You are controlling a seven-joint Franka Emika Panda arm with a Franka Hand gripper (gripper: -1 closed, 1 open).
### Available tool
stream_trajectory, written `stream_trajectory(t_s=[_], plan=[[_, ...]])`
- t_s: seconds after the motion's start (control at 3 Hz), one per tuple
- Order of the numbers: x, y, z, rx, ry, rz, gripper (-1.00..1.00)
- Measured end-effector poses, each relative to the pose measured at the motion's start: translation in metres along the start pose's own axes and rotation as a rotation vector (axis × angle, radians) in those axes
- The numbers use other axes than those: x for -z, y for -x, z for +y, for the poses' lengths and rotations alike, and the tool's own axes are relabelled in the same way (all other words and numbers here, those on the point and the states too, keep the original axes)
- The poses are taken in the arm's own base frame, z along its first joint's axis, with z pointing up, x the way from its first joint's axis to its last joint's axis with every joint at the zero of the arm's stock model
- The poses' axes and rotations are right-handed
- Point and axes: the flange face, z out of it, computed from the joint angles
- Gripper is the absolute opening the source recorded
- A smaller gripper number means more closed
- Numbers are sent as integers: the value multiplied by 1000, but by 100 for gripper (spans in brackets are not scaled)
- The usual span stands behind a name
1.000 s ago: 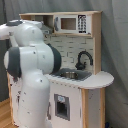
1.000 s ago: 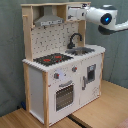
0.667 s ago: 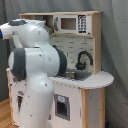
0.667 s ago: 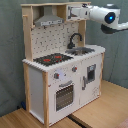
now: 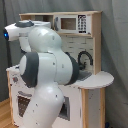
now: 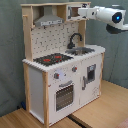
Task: Play with the kitchen
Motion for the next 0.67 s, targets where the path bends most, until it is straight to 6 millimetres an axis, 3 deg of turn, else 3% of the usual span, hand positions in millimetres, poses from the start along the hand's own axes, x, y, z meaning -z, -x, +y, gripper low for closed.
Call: stream_trajectory(t_s=[0.33,0.67], plan=[[-11,15,-26,-9,-9,4,100],[-41,21,-54,-14,-35,22,100]])
